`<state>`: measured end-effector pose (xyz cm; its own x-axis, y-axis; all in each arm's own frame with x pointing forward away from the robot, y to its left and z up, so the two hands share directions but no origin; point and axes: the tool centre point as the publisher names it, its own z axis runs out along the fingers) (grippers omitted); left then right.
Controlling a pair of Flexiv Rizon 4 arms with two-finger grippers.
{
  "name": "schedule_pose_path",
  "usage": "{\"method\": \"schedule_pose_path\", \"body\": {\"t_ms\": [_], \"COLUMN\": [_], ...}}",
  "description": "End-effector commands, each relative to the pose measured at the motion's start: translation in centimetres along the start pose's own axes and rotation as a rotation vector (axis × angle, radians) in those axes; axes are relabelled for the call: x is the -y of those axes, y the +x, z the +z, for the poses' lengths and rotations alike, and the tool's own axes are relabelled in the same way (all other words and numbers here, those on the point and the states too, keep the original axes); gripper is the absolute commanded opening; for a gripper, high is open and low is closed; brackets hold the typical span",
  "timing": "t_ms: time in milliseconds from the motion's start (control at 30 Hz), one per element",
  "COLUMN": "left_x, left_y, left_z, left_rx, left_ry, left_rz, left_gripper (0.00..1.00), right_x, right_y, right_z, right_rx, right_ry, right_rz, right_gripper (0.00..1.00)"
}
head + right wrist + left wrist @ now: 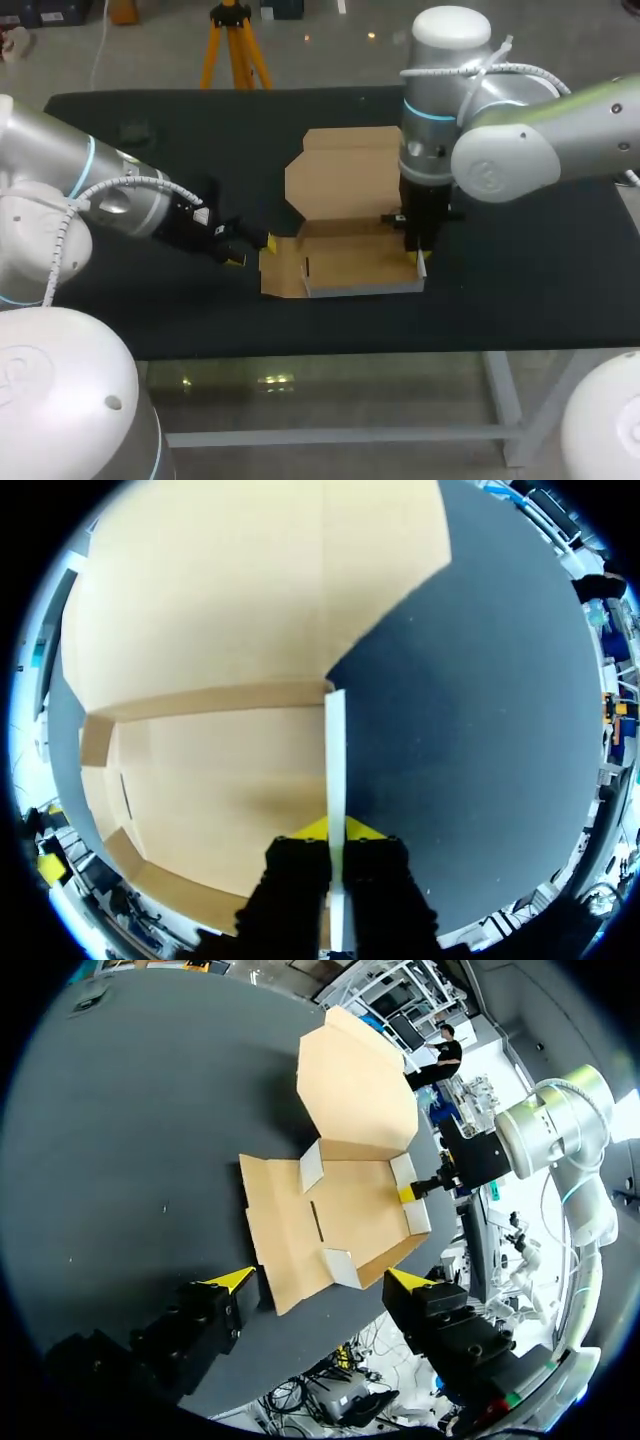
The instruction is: Assemble the packaging by folding the flat box into shape, placing the metal phone stand inside, and closing the box properly
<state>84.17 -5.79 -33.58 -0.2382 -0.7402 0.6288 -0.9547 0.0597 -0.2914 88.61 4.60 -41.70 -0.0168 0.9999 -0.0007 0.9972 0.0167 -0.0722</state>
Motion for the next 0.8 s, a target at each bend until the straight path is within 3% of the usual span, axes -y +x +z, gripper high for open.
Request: {"method": "schedule_pose_path", "body": {"t_ms": [33, 467, 700, 800], "left_x": [1.7, 2.8, 2.3, 2.0], "left_y": [-1.0, -3.6, -3.9, -3.7], "left_z": [2.4, 4.3, 5.3, 5.7], "left_rx": [-0.006, -0.002, -0.019, -0.025], "left_ry": [-0.033, -0.068, -0.105, -0.122], "left_rz": [-0.011, -0.09, -0.112, -0.114], "left_gripper": [0.82, 0.61, 0.6, 0.49], "right_x": [0.0, 0.0, 0.0, 0.0], "right_y": [0.0, 0.0, 0.0, 0.0], "right_z": [-0.1, -0.1, -0.1, -0.1], "right_rx": [0.002, 0.002, 0.002, 0.002], "right_ry": [0.001, 0.001, 0.001, 0.001], "right_rz": [0.0, 0.0, 0.0, 0.0], "right_gripper": [0.0, 0.0, 0.0, 0.0]}}
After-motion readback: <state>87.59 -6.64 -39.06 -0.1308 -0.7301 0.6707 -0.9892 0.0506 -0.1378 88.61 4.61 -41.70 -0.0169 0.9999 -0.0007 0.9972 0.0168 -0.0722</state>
